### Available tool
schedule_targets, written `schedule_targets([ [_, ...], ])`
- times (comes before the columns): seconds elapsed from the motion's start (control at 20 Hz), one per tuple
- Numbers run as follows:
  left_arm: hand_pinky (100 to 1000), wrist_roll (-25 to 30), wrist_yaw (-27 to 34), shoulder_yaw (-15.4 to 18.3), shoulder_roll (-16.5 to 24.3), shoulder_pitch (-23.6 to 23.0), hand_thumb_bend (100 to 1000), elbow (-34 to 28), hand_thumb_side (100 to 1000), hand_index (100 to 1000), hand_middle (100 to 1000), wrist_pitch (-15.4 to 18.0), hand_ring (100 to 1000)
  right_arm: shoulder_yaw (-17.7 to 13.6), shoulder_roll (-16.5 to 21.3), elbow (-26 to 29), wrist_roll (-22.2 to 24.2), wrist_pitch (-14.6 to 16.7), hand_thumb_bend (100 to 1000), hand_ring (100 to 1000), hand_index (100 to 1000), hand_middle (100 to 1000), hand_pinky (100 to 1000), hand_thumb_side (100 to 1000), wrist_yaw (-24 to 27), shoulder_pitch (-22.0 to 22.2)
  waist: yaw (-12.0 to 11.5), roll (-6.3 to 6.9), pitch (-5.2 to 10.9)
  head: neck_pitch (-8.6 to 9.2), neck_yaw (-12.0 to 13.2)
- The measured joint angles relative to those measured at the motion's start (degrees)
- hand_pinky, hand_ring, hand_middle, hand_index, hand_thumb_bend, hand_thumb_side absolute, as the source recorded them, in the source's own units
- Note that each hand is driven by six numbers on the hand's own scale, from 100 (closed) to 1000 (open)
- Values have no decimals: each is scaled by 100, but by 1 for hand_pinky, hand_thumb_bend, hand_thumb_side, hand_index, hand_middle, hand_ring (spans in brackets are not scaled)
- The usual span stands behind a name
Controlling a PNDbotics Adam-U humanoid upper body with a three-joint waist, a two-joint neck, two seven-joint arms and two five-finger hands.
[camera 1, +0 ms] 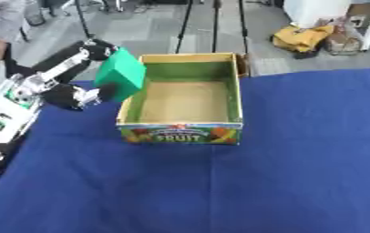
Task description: Pick up objects on the table and place them in the box.
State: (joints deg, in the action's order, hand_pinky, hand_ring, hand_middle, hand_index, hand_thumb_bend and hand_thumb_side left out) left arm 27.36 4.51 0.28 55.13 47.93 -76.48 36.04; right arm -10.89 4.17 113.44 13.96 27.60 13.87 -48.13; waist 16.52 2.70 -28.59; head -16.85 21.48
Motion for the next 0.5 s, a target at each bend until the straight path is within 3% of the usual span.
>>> schedule_targets([
  [0.3,649,-183,35,65,90,10,100,273,706,476,518,183,682,-1,0,-1,115,56,100,845,826,513,770,810,63,-97,178,42,-182,206,191],
  [0.5,650,-276,82,65,90,113,100,372,715,477,515,276,683,-5,11,-6,211,68,100,852,831,507,772,803,98,-129,227,145,-297,285,221],
])
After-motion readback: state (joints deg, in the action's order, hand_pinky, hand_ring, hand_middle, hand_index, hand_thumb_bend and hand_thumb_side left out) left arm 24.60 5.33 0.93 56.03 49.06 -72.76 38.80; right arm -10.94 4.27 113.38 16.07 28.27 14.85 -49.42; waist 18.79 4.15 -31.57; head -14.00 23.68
